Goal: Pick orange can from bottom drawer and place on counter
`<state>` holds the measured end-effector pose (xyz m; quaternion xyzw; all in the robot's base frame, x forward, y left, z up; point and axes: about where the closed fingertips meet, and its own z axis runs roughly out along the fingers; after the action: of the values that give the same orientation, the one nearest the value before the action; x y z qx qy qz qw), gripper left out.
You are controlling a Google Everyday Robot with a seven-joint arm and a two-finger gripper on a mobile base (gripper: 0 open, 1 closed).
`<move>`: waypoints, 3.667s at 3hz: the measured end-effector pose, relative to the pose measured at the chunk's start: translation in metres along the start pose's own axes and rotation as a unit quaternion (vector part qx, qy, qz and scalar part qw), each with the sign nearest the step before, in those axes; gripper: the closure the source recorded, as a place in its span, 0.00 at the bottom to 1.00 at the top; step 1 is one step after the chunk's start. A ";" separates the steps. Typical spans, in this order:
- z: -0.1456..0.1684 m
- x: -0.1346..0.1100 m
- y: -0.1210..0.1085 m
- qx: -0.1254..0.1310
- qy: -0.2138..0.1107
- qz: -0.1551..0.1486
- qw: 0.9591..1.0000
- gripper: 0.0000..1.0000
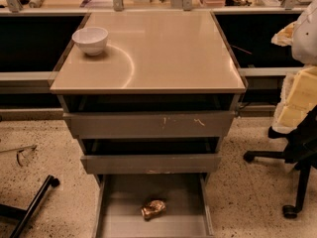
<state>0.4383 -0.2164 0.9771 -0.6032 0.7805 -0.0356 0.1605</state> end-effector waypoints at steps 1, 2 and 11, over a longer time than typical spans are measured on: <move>0.000 0.000 0.000 0.000 0.000 0.000 1.000 0.00; 0.033 0.005 0.014 -0.019 0.003 -0.003 1.000 0.00; 0.435 0.011 0.168 -0.192 -0.116 -0.031 0.974 0.00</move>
Offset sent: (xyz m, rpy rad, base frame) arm -0.0160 0.0107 -0.1329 0.0052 0.1536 0.0444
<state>0.4078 -0.1211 0.5213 -0.6464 0.7299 0.1801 0.1303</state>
